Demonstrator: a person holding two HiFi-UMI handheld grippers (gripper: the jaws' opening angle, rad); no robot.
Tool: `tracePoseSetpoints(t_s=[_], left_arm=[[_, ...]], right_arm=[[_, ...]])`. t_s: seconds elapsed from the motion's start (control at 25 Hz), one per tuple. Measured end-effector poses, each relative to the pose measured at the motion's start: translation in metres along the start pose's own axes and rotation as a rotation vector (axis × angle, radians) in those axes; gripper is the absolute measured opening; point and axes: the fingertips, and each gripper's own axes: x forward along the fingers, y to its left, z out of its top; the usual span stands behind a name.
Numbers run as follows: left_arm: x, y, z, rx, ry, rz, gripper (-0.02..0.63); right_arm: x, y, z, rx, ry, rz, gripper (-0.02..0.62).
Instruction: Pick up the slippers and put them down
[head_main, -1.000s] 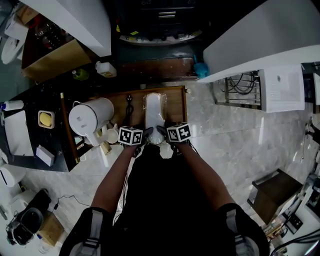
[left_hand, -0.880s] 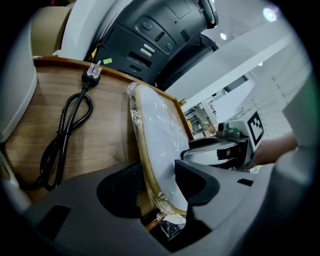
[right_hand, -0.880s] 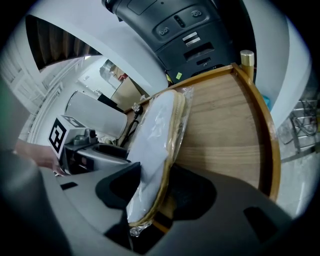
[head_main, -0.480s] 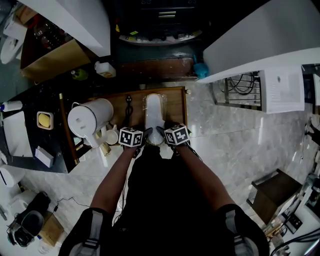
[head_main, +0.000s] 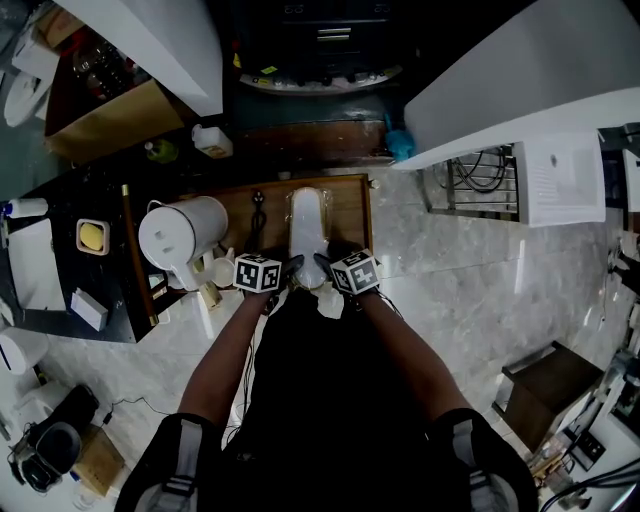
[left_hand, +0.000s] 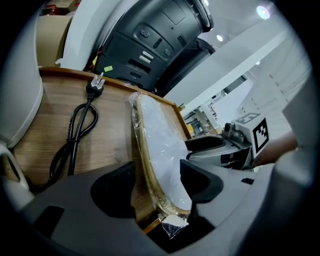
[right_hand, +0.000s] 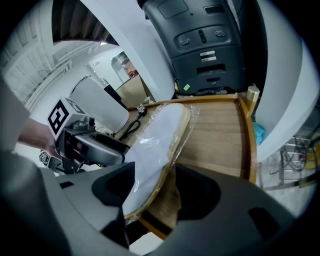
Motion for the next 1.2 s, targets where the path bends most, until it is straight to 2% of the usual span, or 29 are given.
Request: tracePoseSetpoints(t_s=[0.2, 0.32, 0.4, 0.52, 0.64, 0.84, 1.04, 1.2], left_arm=[[-0.01, -0.01, 0.002, 0.004, -0.034, -0.01, 0.27], [-0.016, -0.017, 0.005, 0.009, -0.065, -0.011, 0.27], [-0.02, -0.027, 0.005, 0.01, -0.076, -0.04, 0.27], [-0.025, -0.043, 0.007, 0.026, -0.084, -0.101, 0.268], [-0.033, -0.056, 0.006, 0.048, -0.097, -0.132, 0.254], [-0.048, -0.071, 0.01, 0.058, -0.148, -0.156, 0.194], [-0.065, -0.087, 0.009, 0.031, -0.216, -0.224, 0.087], [-0.081, -0.097, 0.008, 0.038, -0.252, -0.255, 0.034]], right_arm=[[-0.015, 0.009, 0.001, -0.017, -0.046, 0.017, 0.249], [-0.029, 0.018, 0.003, -0.03, -0.067, 0.042, 0.174], [-0.037, 0.021, 0.003, -0.046, -0.09, 0.041, 0.109], [-0.046, 0.023, 0.005, -0.048, -0.127, 0.032, 0.047], [-0.052, 0.029, 0.01, -0.032, -0.162, 0.046, 0.015], [-0.065, 0.035, 0.018, -0.034, -0.197, 0.069, 0.009], [-0.089, 0.036, 0.034, -0.002, -0.287, 0.086, 0.009], [-0.105, 0.049, 0.041, -0.063, -0.312, 0.118, 0.009]])
